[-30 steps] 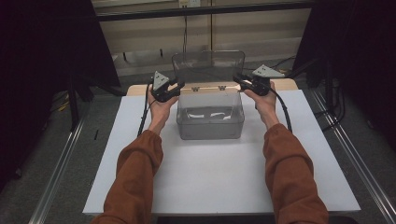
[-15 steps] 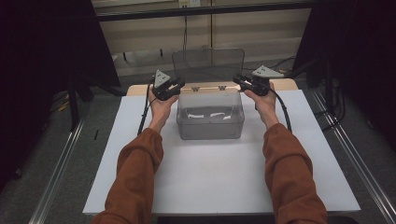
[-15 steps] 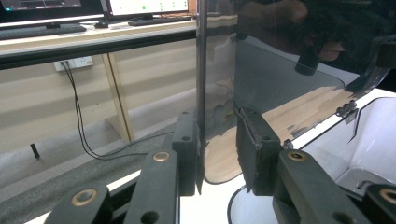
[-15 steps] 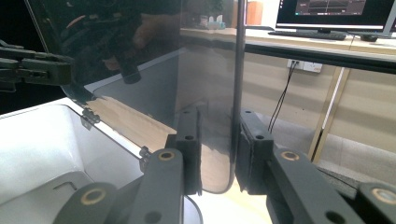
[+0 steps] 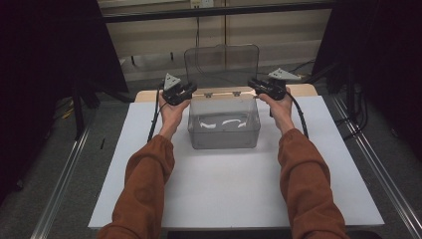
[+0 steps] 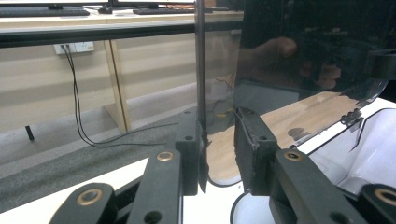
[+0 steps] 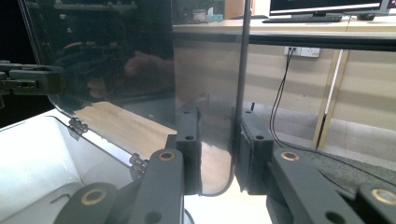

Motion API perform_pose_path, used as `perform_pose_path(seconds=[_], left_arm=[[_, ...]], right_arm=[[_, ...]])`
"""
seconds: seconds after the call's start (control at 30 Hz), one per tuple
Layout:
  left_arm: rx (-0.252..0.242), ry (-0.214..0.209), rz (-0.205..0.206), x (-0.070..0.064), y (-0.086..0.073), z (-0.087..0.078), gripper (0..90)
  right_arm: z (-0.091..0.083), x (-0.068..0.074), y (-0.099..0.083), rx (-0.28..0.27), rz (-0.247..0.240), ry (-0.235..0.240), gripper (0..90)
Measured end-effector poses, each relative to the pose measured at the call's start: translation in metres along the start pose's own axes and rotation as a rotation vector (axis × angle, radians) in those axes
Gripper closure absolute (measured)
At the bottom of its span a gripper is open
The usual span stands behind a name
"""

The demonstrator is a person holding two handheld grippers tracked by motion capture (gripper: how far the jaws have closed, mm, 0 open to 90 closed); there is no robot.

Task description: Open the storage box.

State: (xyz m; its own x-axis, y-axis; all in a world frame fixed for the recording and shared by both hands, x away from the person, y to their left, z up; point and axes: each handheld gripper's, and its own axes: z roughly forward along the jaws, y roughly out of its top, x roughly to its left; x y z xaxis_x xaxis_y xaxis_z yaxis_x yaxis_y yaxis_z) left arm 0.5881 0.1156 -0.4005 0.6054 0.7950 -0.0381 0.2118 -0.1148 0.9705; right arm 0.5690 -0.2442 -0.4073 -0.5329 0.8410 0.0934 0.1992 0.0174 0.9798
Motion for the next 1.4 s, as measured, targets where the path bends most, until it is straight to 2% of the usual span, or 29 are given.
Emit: perform_pose_path(seconds=[0.07,0.1,0.13,0.17,0.2,0.23,0.3,0.33,0.37,0.5,0.63,0.9,1.13,1.27,1.37,1.4], left_arm=[[0.017,-0.009,0.013,0.002,0.002,-0.001,72.4],[0.017,-0.013,0.000,0.001,0.002,0.000,72.5],[0.012,-0.005,-0.095,-0.005,0.001,0.000,72.6],[-0.003,-0.007,-0.236,-0.015,-0.001,0.002,72.5],[-0.005,-0.005,-0.234,-0.014,-0.001,0.002,72.5],[0.006,0.000,-0.172,-0.009,-0.001,0.002,72.5],[0.013,-0.009,-0.124,-0.004,-0.003,0.003,72.6],[0.012,-0.012,-0.120,-0.003,-0.003,0.004,72.6],[0.035,-0.031,-0.008,0.005,-0.002,0.003,72.6],[0.035,-0.034,-0.025,0.006,-0.002,0.006,72.3],[0.046,-0.034,-0.025,0.007,-0.002,0.007,71.2],[0.061,-0.044,-0.070,0.009,-0.003,0.010,69.6],[0.090,-0.033,-0.094,0.009,-0.002,0.013,65.8],[0.098,-0.032,-0.114,0.010,-0.003,0.016,64.2],[0.109,-0.027,-0.114,0.011,-0.004,0.017,63.3],[0.110,-0.027,-0.119,0.011,-0.004,0.017,62.9]], right_arm=[[0.001,-0.001,0.000,0.003,0.003,0.002,73.9],[0.002,-0.002,0.001,0.007,0.005,0.003,73.8],[0.002,-0.002,0.002,0.011,0.008,-0.001,73.7],[0.003,-0.002,0.002,0.018,0.009,-0.001,73.7],[0.003,-0.001,0.003,0.020,0.012,-0.004,73.6],[0.003,-0.001,0.003,0.023,0.014,-0.006,73.6],[0.004,-0.001,0.002,0.023,0.025,-0.010,73.6],[0.004,-0.001,0.002,0.024,0.036,-0.014,73.6],[0.004,-0.001,0.002,0.024,0.037,-0.016,73.6],[0.005,-0.001,0.003,0.027,0.042,-0.018,73.1],[0.006,-0.003,0.003,0.033,0.056,-0.013,72.9],[0.009,-0.004,0.001,0.039,0.084,-0.028,71.7],[0.013,-0.005,0.002,0.075,0.127,-0.045,70.1],[0.014,-0.006,0.002,0.100,0.136,-0.045,68.6],[0.016,-0.007,0.001,0.107,0.115,-0.037,66.6],[0.016,-0.008,0.000,0.105,0.123,-0.033,66.5]])
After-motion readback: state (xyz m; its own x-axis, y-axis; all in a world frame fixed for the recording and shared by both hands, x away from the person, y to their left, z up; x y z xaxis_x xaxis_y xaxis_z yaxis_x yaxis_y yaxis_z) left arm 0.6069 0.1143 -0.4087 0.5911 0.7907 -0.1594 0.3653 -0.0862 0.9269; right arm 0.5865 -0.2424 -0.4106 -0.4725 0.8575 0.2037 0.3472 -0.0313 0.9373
